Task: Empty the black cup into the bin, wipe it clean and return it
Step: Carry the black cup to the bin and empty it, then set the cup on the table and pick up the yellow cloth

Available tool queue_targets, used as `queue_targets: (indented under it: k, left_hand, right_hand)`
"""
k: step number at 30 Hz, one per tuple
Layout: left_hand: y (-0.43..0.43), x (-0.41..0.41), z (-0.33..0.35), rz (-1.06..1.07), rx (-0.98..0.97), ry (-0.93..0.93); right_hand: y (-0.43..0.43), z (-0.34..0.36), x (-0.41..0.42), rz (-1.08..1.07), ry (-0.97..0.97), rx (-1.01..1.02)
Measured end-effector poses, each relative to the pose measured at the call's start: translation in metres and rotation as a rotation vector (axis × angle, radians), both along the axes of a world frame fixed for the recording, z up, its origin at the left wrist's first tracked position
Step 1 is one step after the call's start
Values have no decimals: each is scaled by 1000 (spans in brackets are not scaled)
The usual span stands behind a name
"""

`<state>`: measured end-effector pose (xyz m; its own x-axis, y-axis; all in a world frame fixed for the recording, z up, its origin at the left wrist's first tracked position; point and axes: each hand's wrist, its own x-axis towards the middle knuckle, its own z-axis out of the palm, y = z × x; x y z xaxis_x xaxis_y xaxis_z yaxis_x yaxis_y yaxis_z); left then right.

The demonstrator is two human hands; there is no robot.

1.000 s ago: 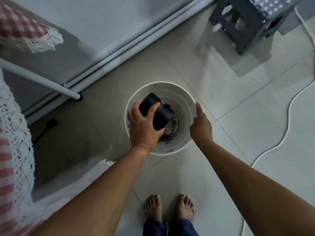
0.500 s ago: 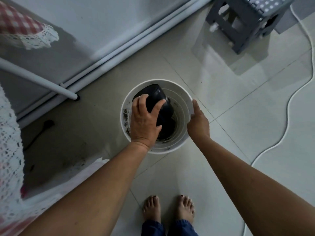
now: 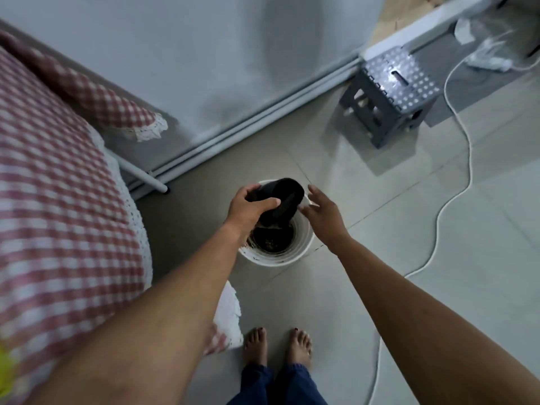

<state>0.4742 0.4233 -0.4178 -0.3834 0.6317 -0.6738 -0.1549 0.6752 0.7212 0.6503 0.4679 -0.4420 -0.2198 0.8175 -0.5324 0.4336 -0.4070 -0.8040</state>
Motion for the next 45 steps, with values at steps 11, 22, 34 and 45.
queue_targets:
  k: [11,22,34,45]
  left_hand:
    - [-47,-20,215,-28,-102,-326]
    - [-114,-65,343,214,227,-201]
    - [-234,-191,387,366,395,-3]
    - [-351,-336,378,403,355,101]
  right_hand:
    - [-14,232,-14,31,173,67]
    - [-65,368,-90,-52,328,48]
    - [-148,409,-234,107,333,153]
    - [-265,397,-373,173,327,145]
